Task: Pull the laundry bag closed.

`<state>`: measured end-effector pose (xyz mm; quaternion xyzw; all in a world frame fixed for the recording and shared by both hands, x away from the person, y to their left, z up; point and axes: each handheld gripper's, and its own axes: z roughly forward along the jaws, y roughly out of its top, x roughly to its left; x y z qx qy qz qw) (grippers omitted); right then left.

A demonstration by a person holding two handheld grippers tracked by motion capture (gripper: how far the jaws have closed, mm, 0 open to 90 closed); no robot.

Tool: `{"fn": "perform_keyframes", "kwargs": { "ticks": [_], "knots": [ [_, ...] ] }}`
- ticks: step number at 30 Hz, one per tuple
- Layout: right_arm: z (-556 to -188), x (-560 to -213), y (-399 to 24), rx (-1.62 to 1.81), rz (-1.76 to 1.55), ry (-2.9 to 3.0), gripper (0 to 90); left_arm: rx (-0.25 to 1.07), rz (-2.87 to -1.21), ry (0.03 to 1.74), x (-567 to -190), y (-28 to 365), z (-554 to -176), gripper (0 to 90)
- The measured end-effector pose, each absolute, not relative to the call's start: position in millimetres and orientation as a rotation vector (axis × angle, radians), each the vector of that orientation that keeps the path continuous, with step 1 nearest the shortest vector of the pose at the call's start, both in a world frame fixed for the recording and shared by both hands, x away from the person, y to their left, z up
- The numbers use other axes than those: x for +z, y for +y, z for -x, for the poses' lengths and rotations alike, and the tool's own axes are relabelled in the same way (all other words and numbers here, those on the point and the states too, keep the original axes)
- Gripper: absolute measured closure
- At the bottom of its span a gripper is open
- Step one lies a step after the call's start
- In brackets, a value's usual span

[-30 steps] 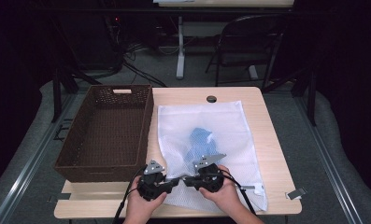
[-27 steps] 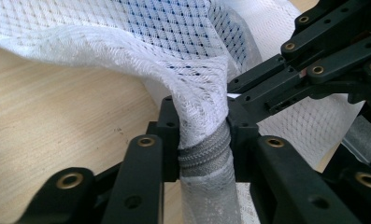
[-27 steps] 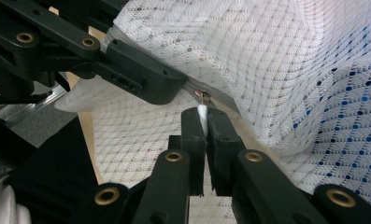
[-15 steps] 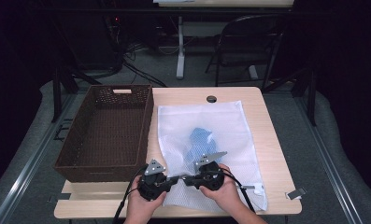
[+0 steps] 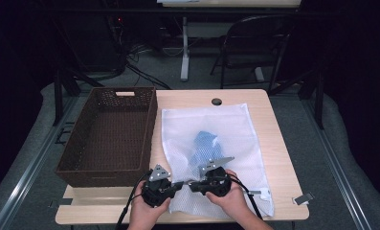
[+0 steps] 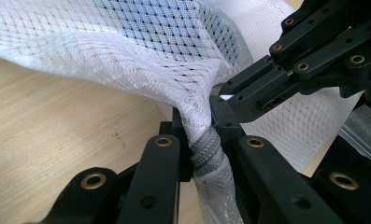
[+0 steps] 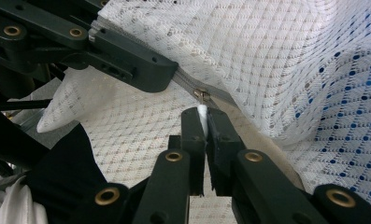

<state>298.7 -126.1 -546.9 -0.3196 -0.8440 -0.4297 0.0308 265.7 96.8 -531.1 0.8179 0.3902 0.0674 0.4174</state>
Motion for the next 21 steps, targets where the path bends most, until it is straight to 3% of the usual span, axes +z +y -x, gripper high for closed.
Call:
{"fn": "perform_keyframes", "kwargs": {
  "ticks": [21],
  "knots": [
    [-298.5,-548.6,-153.3,-1.288,1.075,-2.622,86.7,0.172,-2.037,0.995,-528.9,103.1,-264.2,83.1]
  ]
}}
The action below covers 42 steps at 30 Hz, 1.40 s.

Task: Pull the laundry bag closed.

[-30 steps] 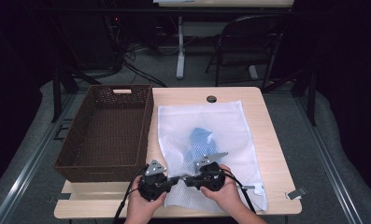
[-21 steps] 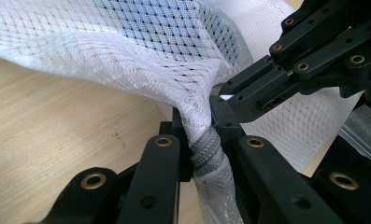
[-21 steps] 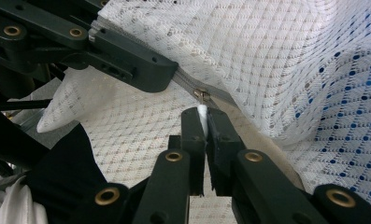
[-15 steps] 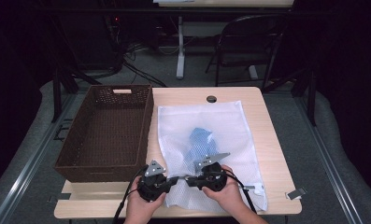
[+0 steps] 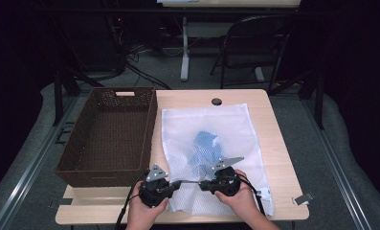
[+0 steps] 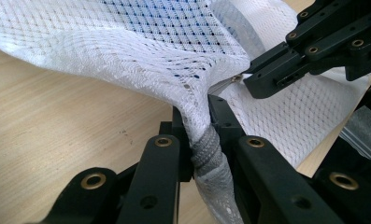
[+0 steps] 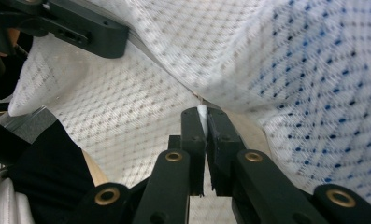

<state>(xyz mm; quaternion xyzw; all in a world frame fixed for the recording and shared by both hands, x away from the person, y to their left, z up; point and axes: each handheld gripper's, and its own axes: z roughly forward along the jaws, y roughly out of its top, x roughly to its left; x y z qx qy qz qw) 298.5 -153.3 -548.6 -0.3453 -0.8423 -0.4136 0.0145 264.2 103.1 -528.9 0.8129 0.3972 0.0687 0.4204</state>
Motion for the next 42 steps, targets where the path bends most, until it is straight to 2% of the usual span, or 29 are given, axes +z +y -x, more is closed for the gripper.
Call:
{"fn": "perform_keyframes", "kwargs": {
  "ticks": [42],
  "knots": [
    [-292.3,-554.8,-220.2,-1.228,1.263,-2.64,86.7,0.187,-2.013,1.022,-526.2,112.5,-265.3,83.6]
  ]
}}
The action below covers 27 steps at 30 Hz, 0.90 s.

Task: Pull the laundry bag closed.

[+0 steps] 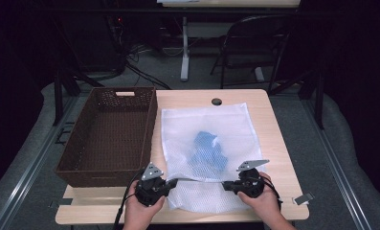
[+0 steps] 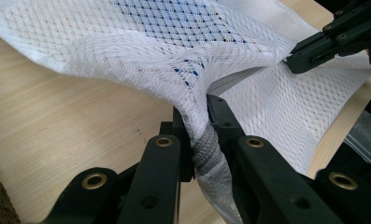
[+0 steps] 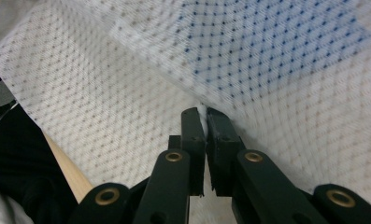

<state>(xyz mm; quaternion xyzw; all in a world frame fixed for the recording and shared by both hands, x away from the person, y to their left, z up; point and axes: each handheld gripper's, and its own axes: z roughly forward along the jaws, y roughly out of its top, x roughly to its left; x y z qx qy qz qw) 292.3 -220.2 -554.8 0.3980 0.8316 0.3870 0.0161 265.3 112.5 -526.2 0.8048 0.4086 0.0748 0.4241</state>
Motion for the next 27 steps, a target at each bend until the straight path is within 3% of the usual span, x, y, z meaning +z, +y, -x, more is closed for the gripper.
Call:
{"fn": "perform_keyframes", "kwargs": {
  "ticks": [27],
  "knots": [
    [-282.1,-562.4,-286.0,1.115,-1.404,2.469,86.7,0.198,-2.016,1.03,-527.5,115.5,-265.9,83.5]
  ]
}}
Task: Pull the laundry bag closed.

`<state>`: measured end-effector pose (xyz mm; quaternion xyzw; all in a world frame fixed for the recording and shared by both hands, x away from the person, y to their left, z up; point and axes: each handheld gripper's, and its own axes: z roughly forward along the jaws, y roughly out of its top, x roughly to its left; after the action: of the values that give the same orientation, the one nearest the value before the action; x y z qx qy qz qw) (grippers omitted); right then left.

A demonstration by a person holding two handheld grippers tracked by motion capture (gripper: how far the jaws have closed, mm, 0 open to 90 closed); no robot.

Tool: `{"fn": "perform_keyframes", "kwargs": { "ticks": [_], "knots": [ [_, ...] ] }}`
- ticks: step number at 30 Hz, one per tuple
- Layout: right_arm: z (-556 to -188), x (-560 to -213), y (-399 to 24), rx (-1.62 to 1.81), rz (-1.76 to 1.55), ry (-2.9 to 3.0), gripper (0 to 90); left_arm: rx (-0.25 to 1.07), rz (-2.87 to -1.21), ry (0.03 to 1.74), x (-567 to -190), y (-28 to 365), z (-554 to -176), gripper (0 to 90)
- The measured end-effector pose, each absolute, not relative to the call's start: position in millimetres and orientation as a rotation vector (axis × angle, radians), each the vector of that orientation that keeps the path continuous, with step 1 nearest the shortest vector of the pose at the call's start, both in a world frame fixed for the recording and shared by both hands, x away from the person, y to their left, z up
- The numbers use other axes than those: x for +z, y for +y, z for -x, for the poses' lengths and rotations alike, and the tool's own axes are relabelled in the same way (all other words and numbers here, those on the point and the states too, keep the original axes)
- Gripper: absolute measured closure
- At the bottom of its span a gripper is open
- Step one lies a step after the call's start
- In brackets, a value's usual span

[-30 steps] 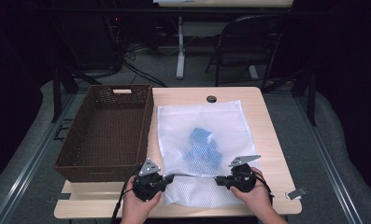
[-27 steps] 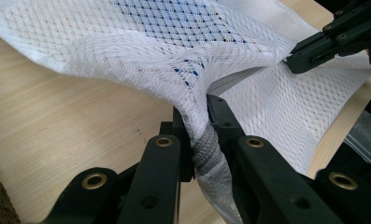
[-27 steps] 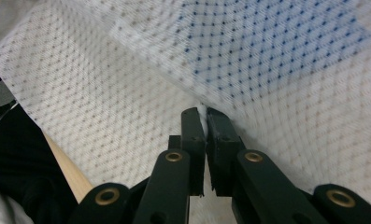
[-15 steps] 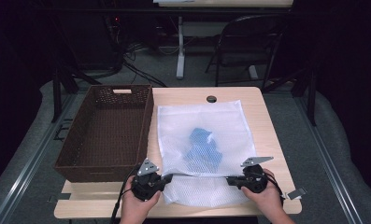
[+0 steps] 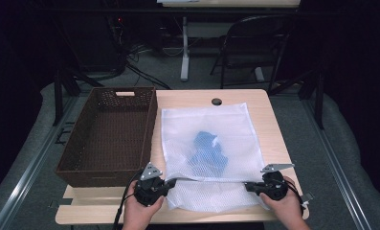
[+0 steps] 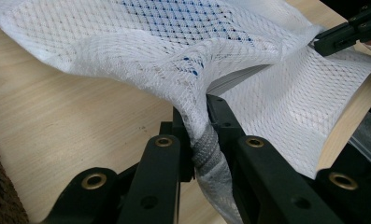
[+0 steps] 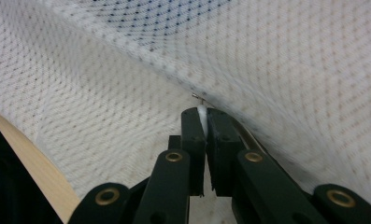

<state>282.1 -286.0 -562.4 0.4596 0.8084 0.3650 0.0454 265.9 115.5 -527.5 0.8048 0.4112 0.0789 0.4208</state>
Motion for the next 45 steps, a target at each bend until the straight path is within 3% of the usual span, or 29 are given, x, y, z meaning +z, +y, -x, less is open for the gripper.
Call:
{"fn": "perform_keyframes", "kwargs": {
  "ticks": [45],
  "knots": [
    [-255.8,-565.0,-347.0,1.078,-1.542,2.339,86.5,0.197,-2.02,1.053,-531.7,117.2,-264.2,80.1]
  ]
}}
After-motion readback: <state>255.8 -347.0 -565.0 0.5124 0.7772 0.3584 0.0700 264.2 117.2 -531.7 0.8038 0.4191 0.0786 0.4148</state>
